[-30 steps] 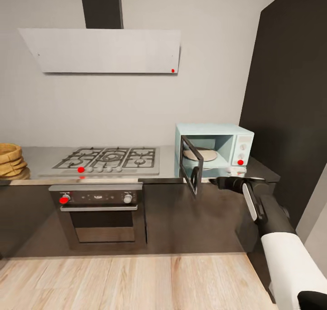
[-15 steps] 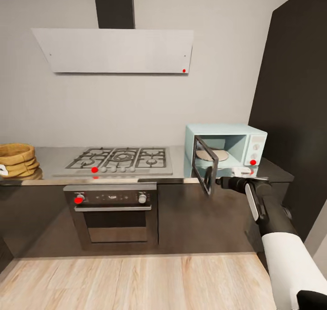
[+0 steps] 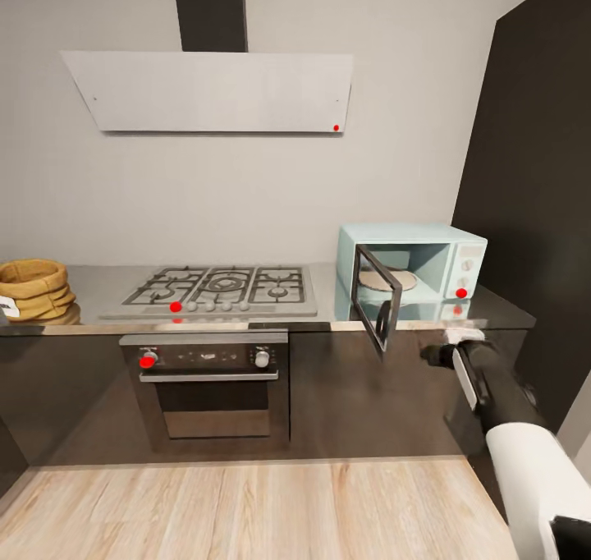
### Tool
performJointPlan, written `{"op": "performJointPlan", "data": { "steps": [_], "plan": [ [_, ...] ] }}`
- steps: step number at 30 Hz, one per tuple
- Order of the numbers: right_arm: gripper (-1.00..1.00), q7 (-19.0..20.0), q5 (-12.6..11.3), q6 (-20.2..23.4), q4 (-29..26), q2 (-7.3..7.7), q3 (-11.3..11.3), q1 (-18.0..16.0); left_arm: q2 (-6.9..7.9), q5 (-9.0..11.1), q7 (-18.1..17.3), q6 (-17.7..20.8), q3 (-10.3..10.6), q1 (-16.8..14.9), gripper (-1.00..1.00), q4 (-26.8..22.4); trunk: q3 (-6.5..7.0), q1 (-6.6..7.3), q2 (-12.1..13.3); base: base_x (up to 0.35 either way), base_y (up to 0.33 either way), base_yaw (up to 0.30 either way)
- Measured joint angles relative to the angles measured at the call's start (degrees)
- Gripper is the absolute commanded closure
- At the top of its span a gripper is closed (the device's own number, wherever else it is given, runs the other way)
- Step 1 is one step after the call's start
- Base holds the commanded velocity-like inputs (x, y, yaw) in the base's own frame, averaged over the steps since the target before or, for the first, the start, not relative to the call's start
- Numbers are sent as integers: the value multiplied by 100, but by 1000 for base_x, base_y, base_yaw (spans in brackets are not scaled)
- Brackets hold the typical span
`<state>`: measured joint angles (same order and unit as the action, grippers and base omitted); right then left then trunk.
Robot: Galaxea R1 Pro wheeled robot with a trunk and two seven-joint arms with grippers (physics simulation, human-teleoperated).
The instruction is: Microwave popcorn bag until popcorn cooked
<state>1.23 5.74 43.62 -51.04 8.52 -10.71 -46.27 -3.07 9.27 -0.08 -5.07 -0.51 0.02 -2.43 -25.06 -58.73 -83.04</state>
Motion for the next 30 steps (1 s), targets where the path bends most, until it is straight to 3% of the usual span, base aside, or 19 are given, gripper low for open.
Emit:
{"op": "performJointPlan", "data": {
  "steps": [1, 3, 4, 6, 7, 8, 9, 11, 13, 14, 17, 19, 21, 23, 30],
  "plan": [
    [-100, -2, 100, -53, 300, 2, 1, 0, 0, 0, 0, 0, 0, 2, -100, 2, 0, 0, 0, 0, 0, 0],
    [-100, -4, 349, -778, 1819, -24, 13, 2, 1, 2, 2, 0, -7, 2, -100, 8, -1, 0, 0, 0, 0, 0],
    [-100, 13, 370, -1022, 2249, -32, 23, 1, 1, 5, 4, 0, -7, 2, -100, 8, 0, 0, 0, 0, 0, 0],
    [-100, 34, 450, -1764, 3612, -53, 58, 6, 5, 8, 7, 0, -4, 0, -100, 8, -1, 0, 0, 0, 0, 0],
    [-100, 36, 576, -2333, 4361, -63, 71, 2, 7, 8, 7, 0, -6, 1, -100, 9, 0, 0, 0, 0, 0, 0],
    [-100, 41, 704, -2853, 4851, -76, 73, 30, 8, 9, 8, 0, -7, -1, -100, 8, -1, 0, 0, 0, 0, 0],
    [-100, 37, 784, -3166, 5066, -90, 78, 265, 9, 9, 8, 0, -11, 0, -100, 8, -1, 0, -1, 0, 0, 0],
    [-100, 35, 844, -3441, 5214, -110, 74, 1199, 8, 9, 8, 0, -15, 1, -100, 8, -1, 0, -1, 0, 0, 0],
    [-100, 21, 862, -3760, 5260, -129, 49, 1719, 9, 9, 8, -1, -15, 2, -100, 11, 2, 0, -1, 0, 0, 0],
    [-100, -9, 852, -4056, 5276, -245, 34, 2295, 10, 13, 8, 0, -13, 3, -100, 9, -1, 0, -1, 0, 0, 0],
    [-100, -60, 850, -4374, 5285, -483, 22, 2752, 10, 21, 36, 0, -9, 3, -100, 11, -1, 0, -1, 0, 0, 2],
    [-100, -65, 855, -4419, 5286, -601, 20, 2986, 13, 92, 49, 1, -8, 0, -100, 10, -1, 0, -1, 0, 0, 164],
    [-100, -67, 860, -4437, 5284, -676, 21, 3142, 25, 452, 55, 0, 2, 3, -100, 11, 0, 0, -1, 0, 0, 258],
    [-100, -70, 864, -4434, 5282, -682, 21, 3159, 29, 598, 52, 1, 9, 1, -100, 10, 0, 0, -1, 0, 0, 271],
    [-100, -76, 878, -4440, 5283, -748, 27, 3223, 27, 669, 48, 1, 18, 1, -100, 10, 0, 0, -1, 0, 0, 276]
  ]
}}
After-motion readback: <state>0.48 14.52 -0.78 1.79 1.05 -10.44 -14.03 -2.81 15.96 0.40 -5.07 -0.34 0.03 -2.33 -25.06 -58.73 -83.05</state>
